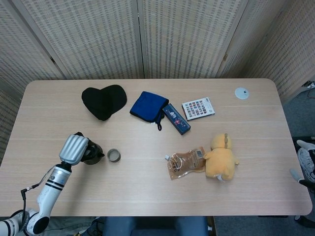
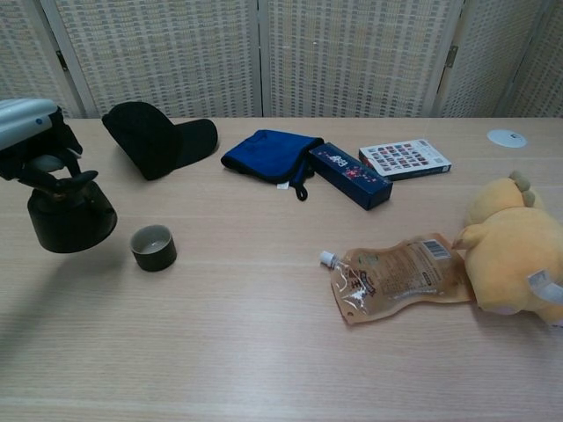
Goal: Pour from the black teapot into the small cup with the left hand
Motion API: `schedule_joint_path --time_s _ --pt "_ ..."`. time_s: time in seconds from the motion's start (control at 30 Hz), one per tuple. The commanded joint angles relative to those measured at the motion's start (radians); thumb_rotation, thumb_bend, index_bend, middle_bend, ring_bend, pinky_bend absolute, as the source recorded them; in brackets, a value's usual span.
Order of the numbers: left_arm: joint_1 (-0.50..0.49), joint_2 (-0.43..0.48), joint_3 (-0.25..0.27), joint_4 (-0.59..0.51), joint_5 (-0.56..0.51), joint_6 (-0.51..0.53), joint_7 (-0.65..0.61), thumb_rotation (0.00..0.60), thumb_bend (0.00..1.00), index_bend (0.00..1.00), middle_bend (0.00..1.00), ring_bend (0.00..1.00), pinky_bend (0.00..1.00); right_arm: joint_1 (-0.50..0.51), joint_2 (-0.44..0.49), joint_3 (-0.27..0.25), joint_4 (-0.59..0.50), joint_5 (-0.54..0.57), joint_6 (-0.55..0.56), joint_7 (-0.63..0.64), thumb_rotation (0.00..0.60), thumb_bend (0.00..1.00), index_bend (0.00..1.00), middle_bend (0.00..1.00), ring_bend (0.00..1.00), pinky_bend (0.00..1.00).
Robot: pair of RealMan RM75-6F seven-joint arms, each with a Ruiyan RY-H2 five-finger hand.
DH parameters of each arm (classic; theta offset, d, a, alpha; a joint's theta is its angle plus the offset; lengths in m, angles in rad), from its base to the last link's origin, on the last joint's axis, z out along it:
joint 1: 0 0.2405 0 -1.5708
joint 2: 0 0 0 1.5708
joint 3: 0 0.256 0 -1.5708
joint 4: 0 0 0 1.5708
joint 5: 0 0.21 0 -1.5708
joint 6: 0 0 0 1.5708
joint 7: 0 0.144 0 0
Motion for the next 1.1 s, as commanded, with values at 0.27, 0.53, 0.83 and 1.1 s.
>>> schedule_joint_path --time_s 0.27,0.53,0.83,1.1 --pt "-0.02 -0.033 -0.004 0.026 0.003 -0.006 0.021 0.525 0.41 1.0 1.0 0.96 0.44 -0.005 0.009 0.005 -0.017 0.01 0.003 -0.013 0.6 0.11 0.24 0.29 0.22 0.23" --pt "-0.038 -0.063 -0.007 0.065 0.003 -0.01 0.048 0.533 0.41 1.0 1.0 0.96 0.44 -0.007 0.007 0.002 -0.013 0.011 0.0 -0.011 0.6 0.11 0.24 0.29 0.22 0.23" --pt "-0.046 -0.082 -0.001 0.084 0.008 -0.007 0.064 0.585 0.42 1.0 1.0 0.96 0.44 -0.008 0.004 0.001 -0.007 0.013 -0.003 -0.007 0.6 0.11 0.24 0.29 0.22 0.23" --pt "-0.053 -0.093 0.003 0.086 0.015 -0.008 0.074 0.599 0.43 1.0 1.0 0.96 0.44 -0.013 0.002 0.0 -0.002 0.017 -0.002 -0.002 0.6 0.11 0.24 0.29 0.22 0.23"
